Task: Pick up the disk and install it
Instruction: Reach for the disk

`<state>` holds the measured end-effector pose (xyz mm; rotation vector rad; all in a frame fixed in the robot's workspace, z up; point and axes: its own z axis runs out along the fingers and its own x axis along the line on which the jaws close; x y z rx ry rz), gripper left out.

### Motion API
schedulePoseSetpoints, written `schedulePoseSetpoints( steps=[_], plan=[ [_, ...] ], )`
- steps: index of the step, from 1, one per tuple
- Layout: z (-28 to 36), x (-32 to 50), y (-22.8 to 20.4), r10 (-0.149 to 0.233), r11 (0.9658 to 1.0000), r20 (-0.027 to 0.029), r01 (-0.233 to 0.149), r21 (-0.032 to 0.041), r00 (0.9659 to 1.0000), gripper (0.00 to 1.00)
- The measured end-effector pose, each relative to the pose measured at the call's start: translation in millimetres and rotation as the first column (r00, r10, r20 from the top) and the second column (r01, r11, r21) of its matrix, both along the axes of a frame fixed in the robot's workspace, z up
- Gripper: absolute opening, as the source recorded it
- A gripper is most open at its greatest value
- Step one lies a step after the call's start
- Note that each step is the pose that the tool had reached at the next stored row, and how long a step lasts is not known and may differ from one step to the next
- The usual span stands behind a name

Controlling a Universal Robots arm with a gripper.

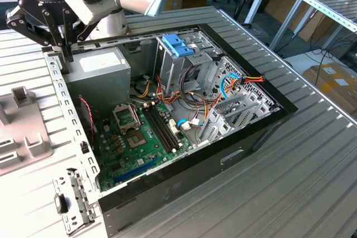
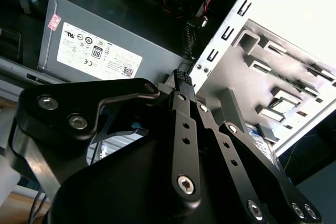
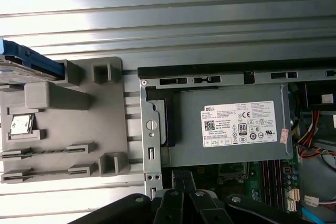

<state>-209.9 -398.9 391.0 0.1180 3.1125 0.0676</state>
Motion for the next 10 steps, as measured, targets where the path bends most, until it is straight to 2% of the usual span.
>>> schedulePoseSetpoints(
  steps=[6,10],
  plan=[
    [-0.1,-1.0,0.0,0.000,1.0000,0.0001,0.000,0.0001,1.0000,0.11],
    [-0.2,-4.5,0.0,0.000,1.0000,0.0000,0.000,0.0001,1.0000,0.11]
  ],
)
